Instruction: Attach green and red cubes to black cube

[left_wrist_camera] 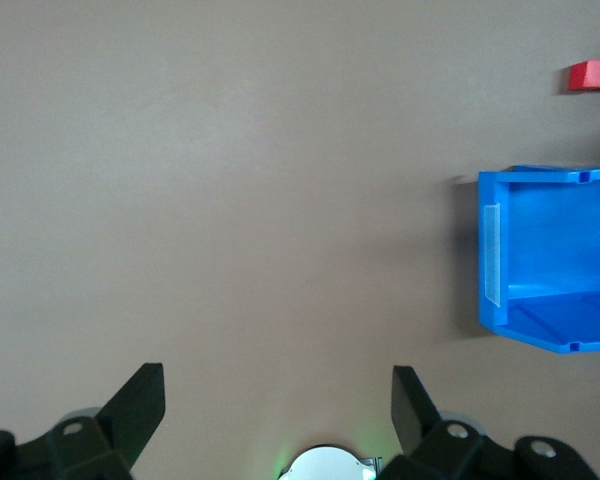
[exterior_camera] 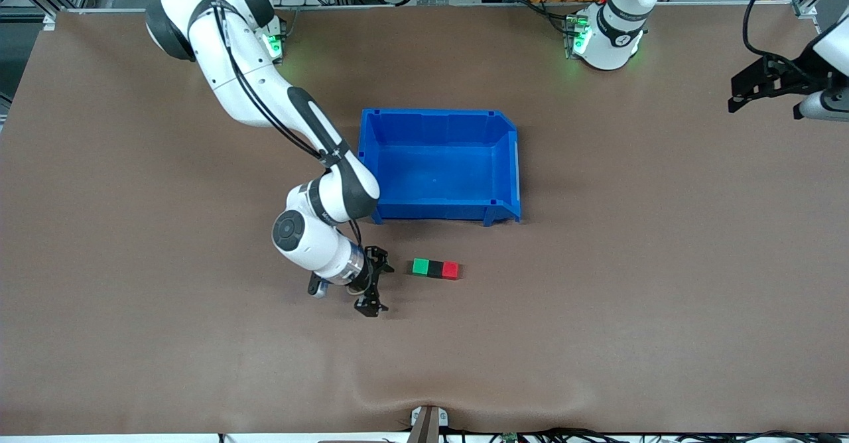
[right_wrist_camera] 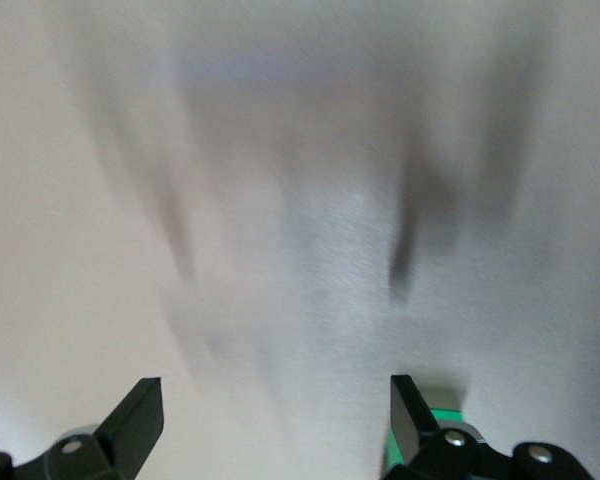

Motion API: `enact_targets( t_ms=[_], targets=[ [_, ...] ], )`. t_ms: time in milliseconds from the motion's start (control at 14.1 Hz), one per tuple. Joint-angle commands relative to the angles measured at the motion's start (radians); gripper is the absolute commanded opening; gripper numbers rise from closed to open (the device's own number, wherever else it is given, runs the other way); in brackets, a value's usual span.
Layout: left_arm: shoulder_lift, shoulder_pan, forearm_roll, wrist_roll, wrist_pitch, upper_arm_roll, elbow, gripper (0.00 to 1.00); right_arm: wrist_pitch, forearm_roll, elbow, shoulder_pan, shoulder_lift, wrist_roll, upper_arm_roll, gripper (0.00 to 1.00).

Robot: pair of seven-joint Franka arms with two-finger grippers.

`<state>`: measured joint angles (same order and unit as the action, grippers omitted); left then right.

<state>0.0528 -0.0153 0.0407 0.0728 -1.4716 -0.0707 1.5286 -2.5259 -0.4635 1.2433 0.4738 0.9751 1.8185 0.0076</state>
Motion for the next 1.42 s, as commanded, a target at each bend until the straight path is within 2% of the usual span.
enact_targets(
  t_ms=[0,284,638,922,1348],
  targets=[
    [-0.007,-0.008,0.007,-0.016,0.017,-0.007,-0.018,1.00,0.012,0.019,0.004,-0.032,-0.029,0.007,0.011,1.00],
    [-0.013,-0.005,0.008,-0.076,0.017,-0.058,-0.018,1.00,0.012,0.017,0.002,-0.084,-0.042,-0.001,0.014,1.00],
    [-0.014,0.006,0.008,-0.073,0.028,-0.060,-0.015,1.00,0.022,0.046,0.002,-0.118,-0.059,-0.036,0.006,1.00],
    [-0.016,0.006,0.008,-0.073,0.028,-0.060,-0.013,1.00,0.093,0.091,-0.011,-0.158,-0.072,-0.054,0.008,1.00],
    [-0.016,0.006,0.008,-0.074,0.028,-0.060,-0.013,1.00,0.228,0.091,-0.050,-0.217,-0.093,-0.154,0.014,1.00]
  ],
)
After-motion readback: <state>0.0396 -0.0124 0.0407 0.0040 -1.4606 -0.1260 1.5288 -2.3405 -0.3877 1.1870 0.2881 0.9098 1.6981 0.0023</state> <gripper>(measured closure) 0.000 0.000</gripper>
